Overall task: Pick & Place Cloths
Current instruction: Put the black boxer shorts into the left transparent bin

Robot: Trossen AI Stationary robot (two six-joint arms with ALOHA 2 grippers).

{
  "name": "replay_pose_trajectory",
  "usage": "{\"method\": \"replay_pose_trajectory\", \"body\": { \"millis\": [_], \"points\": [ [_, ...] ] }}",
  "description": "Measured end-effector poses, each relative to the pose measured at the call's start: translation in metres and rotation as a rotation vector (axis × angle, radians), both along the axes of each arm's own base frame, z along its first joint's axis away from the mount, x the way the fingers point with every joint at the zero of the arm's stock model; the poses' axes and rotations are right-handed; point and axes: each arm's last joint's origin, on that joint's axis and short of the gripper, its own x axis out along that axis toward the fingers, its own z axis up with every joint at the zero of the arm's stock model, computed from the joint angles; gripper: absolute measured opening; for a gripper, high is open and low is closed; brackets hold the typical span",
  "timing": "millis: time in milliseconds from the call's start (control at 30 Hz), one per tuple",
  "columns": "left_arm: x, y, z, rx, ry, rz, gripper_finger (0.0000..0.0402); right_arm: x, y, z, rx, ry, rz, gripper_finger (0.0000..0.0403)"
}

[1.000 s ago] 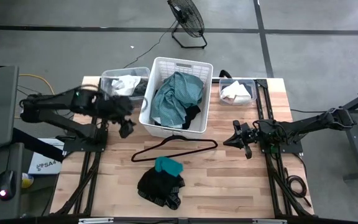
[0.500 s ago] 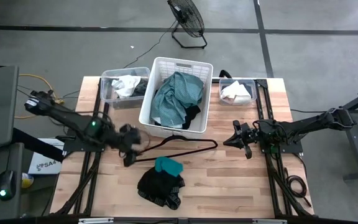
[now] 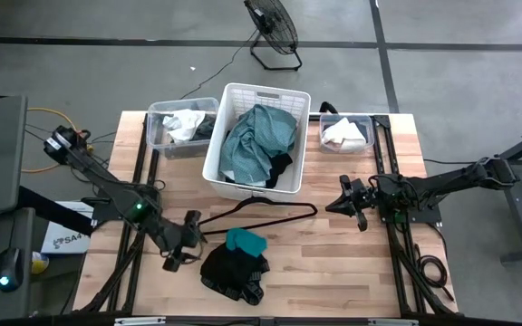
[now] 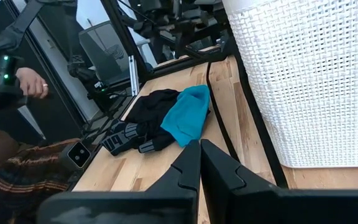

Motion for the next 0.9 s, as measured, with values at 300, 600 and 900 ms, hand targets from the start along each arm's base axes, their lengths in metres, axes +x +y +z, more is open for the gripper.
{"method": "replay_pose_trajectory", "body": {
  "millis": [300,600,900],
  "points": [
    [0.019,-0.018,-0.039,0.198,-0.006,-0.101,0.0245,0.0,0.0,0.0,0.0,0.0,-0.001,0.0003],
    [0.037,-0.033,-0.067,0.261,-0.037,-0.171,0.0245,0.0,0.0,0.0,0.0,0.001,0.0,0.0003],
    [0.042,-0.037,-0.078,0.261,-0.029,-0.176,0.0224,0.0,0.0,0.0,0.0,0.0,0.0,0.0003]
  ]
}}
